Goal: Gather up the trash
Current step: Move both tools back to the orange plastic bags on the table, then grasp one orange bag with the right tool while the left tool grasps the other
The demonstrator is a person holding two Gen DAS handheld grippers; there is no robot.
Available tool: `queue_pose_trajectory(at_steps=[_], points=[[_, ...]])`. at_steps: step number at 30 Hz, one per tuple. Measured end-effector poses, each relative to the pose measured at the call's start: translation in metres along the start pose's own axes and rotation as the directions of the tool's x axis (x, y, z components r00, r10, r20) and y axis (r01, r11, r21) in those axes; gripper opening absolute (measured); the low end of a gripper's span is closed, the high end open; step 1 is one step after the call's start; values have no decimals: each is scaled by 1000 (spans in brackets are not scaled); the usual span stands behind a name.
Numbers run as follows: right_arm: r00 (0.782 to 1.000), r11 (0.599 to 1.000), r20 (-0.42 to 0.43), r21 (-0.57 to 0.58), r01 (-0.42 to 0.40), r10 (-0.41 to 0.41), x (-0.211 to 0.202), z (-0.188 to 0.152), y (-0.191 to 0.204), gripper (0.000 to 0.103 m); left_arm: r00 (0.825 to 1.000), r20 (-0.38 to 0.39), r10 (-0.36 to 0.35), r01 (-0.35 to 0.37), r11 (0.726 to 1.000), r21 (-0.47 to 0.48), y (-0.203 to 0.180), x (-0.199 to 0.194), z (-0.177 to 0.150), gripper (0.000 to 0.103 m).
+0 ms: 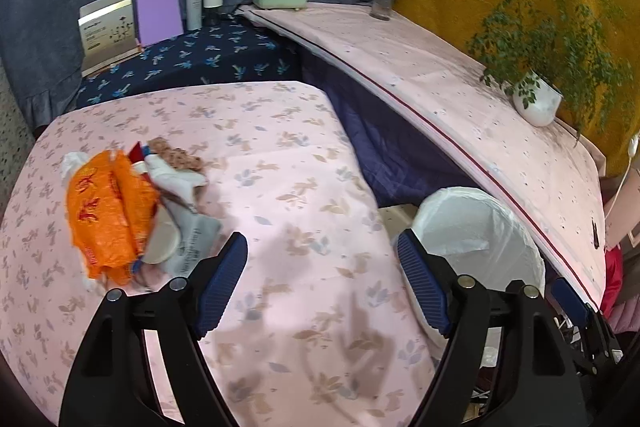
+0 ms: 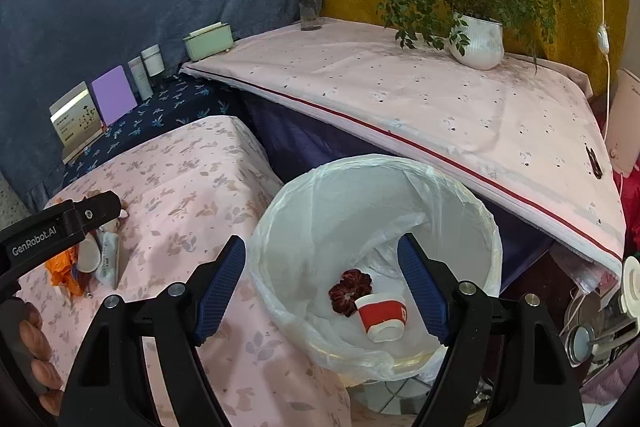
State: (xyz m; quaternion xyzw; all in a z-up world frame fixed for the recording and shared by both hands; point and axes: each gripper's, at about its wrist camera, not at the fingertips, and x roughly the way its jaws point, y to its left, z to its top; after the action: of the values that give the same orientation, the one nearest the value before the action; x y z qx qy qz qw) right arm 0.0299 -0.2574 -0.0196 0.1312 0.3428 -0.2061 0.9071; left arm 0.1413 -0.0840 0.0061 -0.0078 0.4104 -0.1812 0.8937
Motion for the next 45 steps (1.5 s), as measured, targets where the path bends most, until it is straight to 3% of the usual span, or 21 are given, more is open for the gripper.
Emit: queue_pose_trajectory(at_steps=[3,6,20,34,45], points=[[1000,1000,4,-12,-23,23,-6,1,15,75,1000,2,20,-20,1000,-22,18,-7,2,74],[999,999,5,-32,-43,43,-10,2,29,75,999,11,47,-47,998,-47,38,-15,1,81],[984,972,-41,-152,-178,174,-7,-3,120,73,984,4,177,-174,970,-170,133,-37,-8,84],[940,915,-146,-225,-336,309,25,-8,218,54,965,-33,261,-260,925,-277,213,-37,-10,90],[918,891,-203,-244,-384,340,59,-11,268,43,961,-60,269,-274,912,-305,244,-24,-6,90]])
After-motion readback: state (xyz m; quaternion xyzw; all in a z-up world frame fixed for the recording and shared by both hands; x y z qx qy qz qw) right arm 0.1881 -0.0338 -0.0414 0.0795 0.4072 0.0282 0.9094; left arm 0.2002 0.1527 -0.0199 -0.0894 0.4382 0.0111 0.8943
